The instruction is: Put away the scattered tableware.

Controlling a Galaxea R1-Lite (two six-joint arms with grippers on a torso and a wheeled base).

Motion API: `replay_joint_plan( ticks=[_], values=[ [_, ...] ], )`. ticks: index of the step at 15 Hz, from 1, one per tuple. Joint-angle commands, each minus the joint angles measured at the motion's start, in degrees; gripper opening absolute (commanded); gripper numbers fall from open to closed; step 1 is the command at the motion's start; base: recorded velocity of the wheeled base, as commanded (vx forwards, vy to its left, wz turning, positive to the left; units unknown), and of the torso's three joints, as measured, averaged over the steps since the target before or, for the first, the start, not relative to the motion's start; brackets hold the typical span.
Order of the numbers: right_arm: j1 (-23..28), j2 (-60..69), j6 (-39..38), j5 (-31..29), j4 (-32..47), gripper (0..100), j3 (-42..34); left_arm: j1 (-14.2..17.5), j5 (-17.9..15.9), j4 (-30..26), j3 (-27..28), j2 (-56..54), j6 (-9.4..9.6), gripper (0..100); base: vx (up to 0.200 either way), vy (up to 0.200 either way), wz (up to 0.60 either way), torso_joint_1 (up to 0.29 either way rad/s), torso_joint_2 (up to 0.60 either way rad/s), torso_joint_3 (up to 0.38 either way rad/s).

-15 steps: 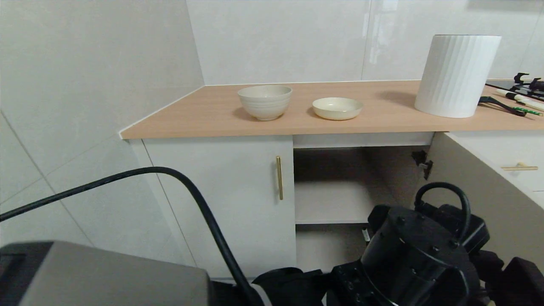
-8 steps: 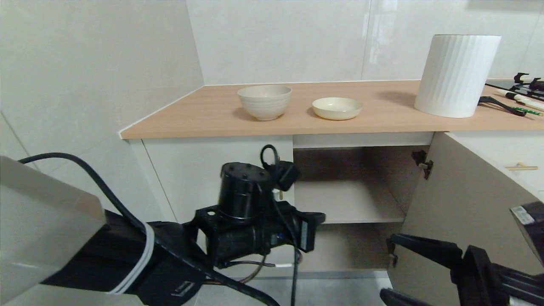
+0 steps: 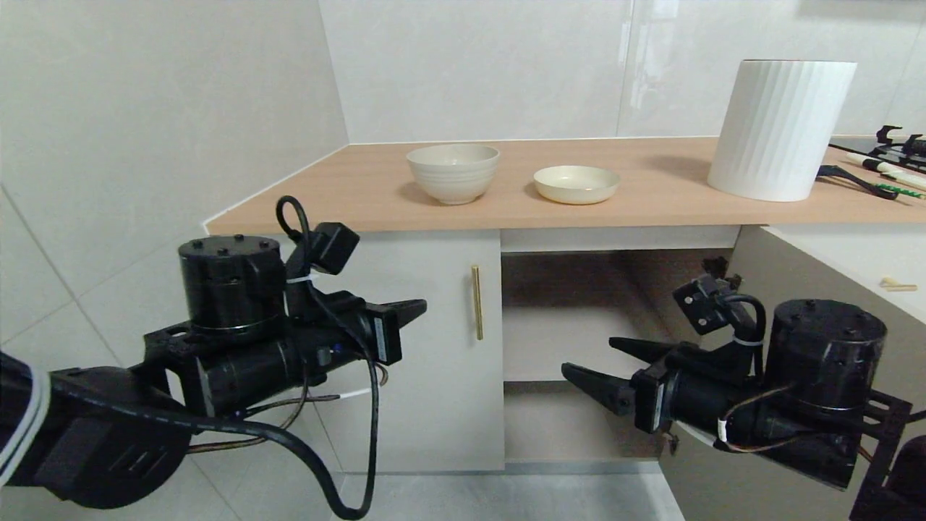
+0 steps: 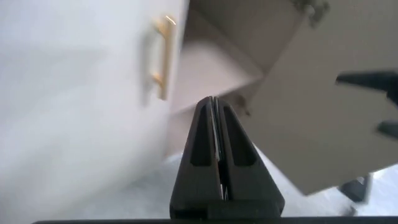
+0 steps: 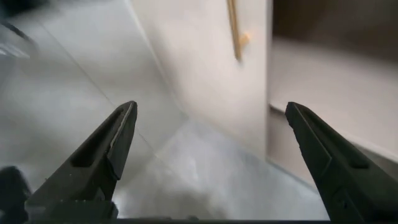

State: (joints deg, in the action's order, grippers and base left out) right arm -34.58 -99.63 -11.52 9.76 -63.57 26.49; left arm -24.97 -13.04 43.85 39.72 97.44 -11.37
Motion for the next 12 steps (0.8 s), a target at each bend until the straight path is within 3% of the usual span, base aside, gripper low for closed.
replay_joint_plan(
  ticks=[1, 4, 5, 6, 7, 10, 11, 12],
  values=[
    [1.01, -0.56, 1.59, -0.54, 5.65, 100, 4.89, 1.76, 0.12, -2.72, 0.54, -6.82, 0.91, 0, 0.0, 0.0, 0.0, 0.0, 0.0, 0.0],
    [1.19, 1.37, 4.4, -4.05, 20.51, 100, 15.26, 1.76, 0.12, -12.74, 3.7, -12.89, 2.23, 0, 0.0, 0.0, 0.0, 0.0, 0.0, 0.0],
    [1.1, 2.78, 9.5, -11.52, 35.36, 100, 24.84, 2.47, 0.3, -26.97, 9.24, -18.43, 4.08, 0, 0.0, 0.0, 0.0, 0.0, 0.0, 0.0],
    [0.92, 2.95, 9.94, -13.54, 38.96, 100, 28.62, 2.91, 0.3, -32.86, 11.52, -20.18, 5.49, 100, 0.0, 0.0, 0.0, 0.0, 0.0, 0.0],
    [0.75, 3.75, 9.85, -13.81, 40.9, 100, 29.67, 3.08, 0.39, -36.2, 12.58, -21.41, 6.1, 100, 0.0, 0.0, 0.0, 0.0, 0.0, 0.0],
    [-0.48, 4.89, 9.59, -14.33, 43.18, 100, 26.24, 3.26, 0.92, -36.47, 13.54, -20.8, 5.49, 100, 0.0, 0.0, 0.0, 0.0, 0.0, 0.0],
    [-0.48, 6.56, 9.5, -14.33, 43.18, 100, 25.37, 3.78, 2.15, -36.47, 14.34, -20.18, 3.55, 100, 0.0, 0.0, 0.0, 0.0, 0.0, 0.0],
    [-0.48, 8.05, 9.59, -14.16, 43.36, 100, 24.75, 3.87, 3.2, -36.38, 14.42, -20.18, 2.85, 100, 0.0, 0.0, 0.0, 0.0, 0.0, 0.0]
  ],
)
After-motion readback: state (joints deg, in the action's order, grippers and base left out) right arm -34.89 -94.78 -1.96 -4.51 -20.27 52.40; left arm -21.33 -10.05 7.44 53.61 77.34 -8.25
